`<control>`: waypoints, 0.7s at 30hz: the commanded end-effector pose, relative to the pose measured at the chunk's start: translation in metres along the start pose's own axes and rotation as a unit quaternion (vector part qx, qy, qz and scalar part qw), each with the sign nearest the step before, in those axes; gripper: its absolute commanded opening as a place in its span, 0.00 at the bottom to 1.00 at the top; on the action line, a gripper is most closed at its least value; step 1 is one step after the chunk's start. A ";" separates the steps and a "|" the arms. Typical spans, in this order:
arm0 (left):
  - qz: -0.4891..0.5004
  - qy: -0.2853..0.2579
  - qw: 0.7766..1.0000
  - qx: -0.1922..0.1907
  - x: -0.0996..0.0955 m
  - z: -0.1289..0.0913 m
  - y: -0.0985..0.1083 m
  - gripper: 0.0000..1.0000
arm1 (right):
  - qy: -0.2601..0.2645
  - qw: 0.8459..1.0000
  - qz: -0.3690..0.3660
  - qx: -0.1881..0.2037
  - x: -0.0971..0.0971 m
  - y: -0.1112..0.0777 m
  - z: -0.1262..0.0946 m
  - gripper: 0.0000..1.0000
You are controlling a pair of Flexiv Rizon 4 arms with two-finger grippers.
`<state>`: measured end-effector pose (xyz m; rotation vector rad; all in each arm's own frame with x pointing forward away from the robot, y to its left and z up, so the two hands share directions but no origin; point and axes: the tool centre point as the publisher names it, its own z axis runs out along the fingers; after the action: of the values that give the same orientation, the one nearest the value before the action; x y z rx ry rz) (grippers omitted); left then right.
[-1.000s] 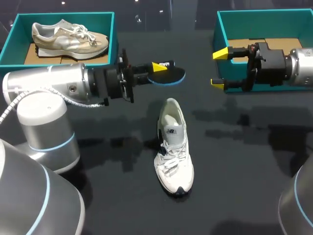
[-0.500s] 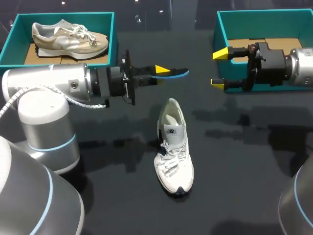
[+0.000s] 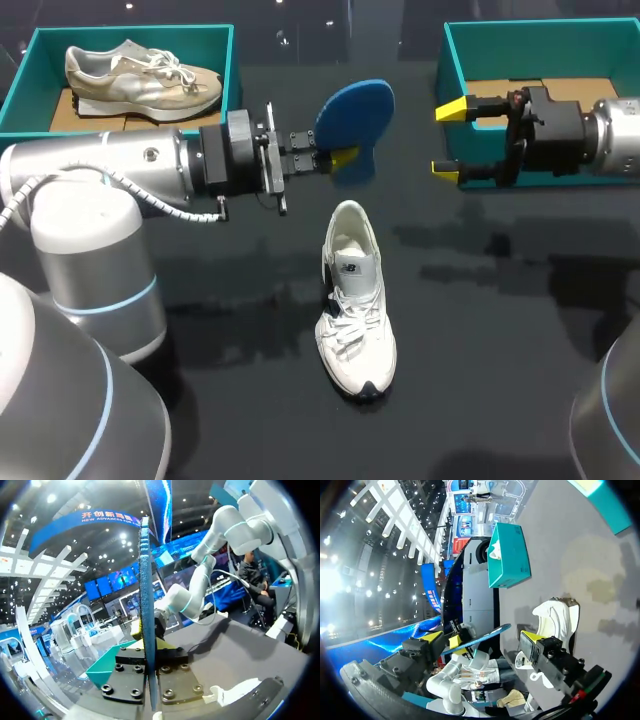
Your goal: Take the shoe out of the shoebox, open the shoe tongue, remove and reinsert the insole, then place the shoe into the shoebox
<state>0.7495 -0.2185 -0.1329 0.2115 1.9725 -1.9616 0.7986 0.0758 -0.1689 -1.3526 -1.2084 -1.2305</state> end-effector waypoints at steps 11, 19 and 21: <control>-0.308 -0.006 0.951 0.020 0.000 0.001 -0.015 0.00 | -0.001 1.000 0.000 -0.001 0.000 -0.001 0.000 1.00; -0.397 0.015 0.917 0.029 0.002 0.002 -0.018 0.00 | -0.001 1.000 0.000 -0.001 0.000 -0.001 0.000 1.00; -0.426 0.017 0.904 0.035 0.001 0.002 -0.018 0.00 | -0.001 1.000 0.000 -0.001 0.000 -0.001 0.000 1.00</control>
<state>0.7389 -0.2228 -0.1180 -0.5655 2.1846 -2.4271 0.7986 0.0758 -0.1688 -1.3527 -1.2085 -1.2304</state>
